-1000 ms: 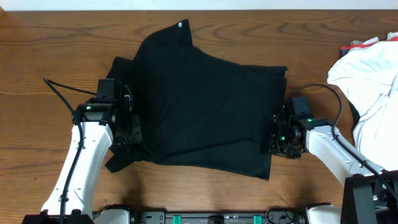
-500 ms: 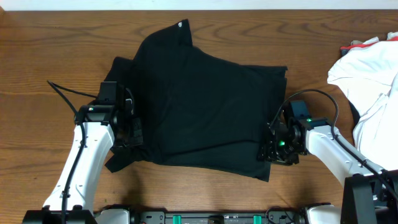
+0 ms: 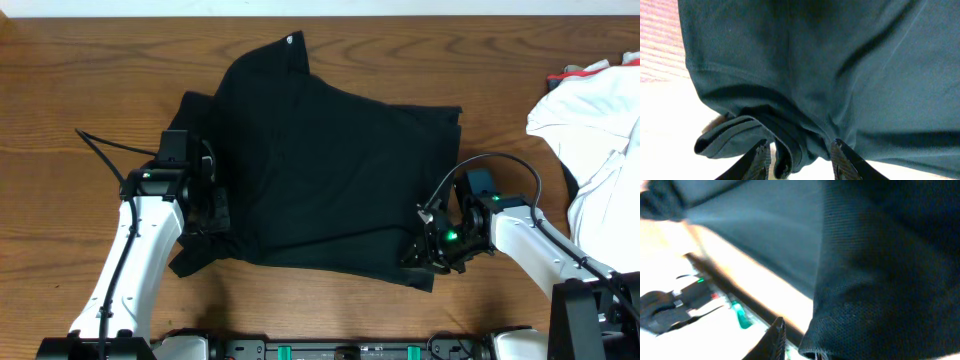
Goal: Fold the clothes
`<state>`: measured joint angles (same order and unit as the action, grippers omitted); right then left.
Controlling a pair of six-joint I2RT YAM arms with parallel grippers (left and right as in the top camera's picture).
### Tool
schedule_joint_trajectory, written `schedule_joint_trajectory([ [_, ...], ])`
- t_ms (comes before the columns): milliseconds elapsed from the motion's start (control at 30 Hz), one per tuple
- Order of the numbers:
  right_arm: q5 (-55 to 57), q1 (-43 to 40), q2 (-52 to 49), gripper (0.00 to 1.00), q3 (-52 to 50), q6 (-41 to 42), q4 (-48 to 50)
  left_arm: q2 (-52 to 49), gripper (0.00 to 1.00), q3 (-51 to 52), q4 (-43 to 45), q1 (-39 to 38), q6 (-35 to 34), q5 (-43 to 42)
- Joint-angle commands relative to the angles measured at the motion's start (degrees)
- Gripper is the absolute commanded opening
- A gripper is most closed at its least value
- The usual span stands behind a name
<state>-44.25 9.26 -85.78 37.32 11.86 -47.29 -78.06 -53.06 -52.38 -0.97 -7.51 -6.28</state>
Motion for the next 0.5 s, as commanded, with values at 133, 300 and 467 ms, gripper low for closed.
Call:
schedule_joint_trajectory([
  [133, 12.52, 0.52, -0.15, 0.16, -0.11, 1.42, -4.59, -0.39, 0.42, 0.35, 0.22, -0.09, -0.04, -0.59],
  [300, 15.52, 0.52, -0.15, 0.17, -0.11, 3.72, -5.46, -0.39, 0.42, 0.35, 0.46, -0.09, -0.04, -0.59],
  [467, 3.87, 0.5, -0.15, 0.19, -0.09, -0.02, -3.93, -0.39, 0.42, 0.35, 0.7, -0.09, -0.04, -0.59],
])
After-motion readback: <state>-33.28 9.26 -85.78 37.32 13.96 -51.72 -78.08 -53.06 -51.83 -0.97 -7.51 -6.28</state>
